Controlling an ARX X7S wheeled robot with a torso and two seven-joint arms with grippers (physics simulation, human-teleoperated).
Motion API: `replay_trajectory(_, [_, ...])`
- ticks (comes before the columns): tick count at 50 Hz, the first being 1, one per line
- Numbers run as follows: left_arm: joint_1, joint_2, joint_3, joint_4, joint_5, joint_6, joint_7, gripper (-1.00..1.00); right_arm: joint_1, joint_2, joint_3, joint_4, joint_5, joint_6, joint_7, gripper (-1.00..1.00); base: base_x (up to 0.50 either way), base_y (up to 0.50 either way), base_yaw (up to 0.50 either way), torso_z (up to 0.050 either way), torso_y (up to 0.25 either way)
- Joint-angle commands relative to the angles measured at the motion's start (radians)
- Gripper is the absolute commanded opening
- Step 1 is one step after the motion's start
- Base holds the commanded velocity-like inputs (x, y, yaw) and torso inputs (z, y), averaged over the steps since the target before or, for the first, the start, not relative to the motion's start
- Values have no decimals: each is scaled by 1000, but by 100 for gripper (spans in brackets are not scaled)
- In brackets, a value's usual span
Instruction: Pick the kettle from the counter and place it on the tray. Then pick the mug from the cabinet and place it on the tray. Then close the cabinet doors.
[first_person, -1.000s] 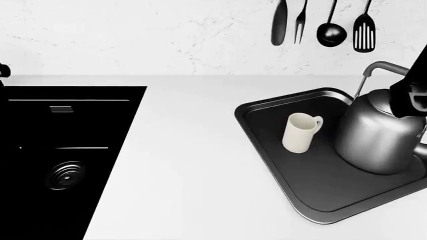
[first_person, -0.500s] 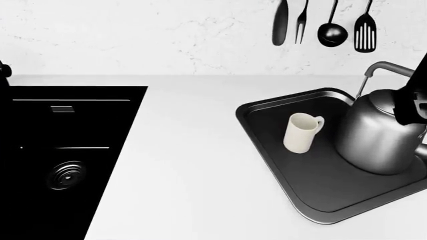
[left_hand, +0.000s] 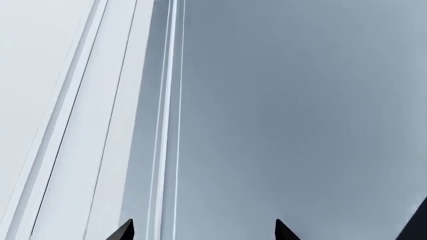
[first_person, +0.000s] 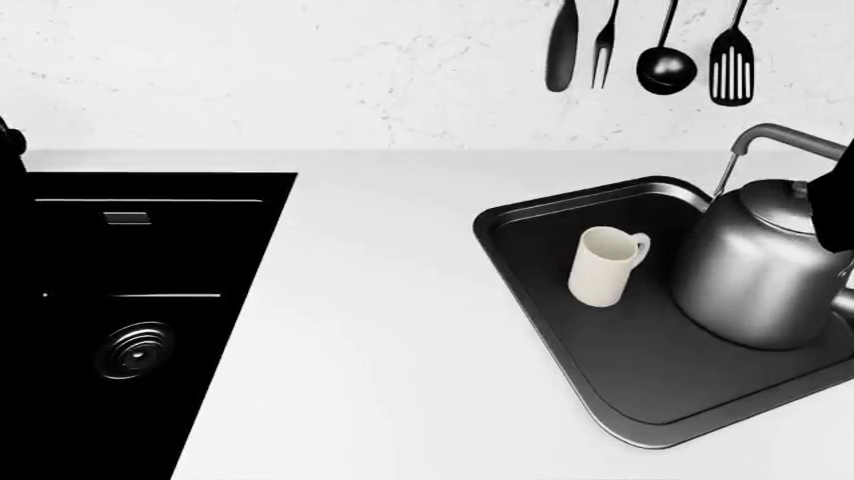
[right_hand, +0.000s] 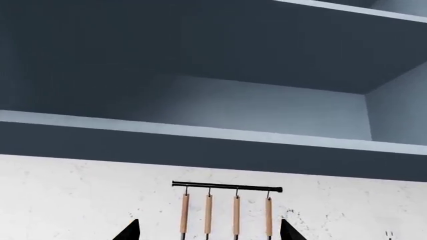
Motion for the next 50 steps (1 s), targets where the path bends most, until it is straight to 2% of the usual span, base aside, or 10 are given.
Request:
replay_trajectory(1, [116,52,99,-96,-385,-17,79,100,16,8,-17,-7,11,-20,10,100,0,0,0,0,0])
replay_trajectory(21, [189,33,268,-171,-367,-3,108,100,-21,-31,38,-8,30,31,12,100,0,0,0,0,0])
replay_trajectory(32, [238,13,355,-149,-350,-10,105,100,-41,-53,60,-7,30,57,12,100,0,0,0,0,0])
replay_trajectory(50, [300,-5,558,-263,-207,70,133,100,-85,-89,122,-6,42,110,7,100,0,0,0,0,0])
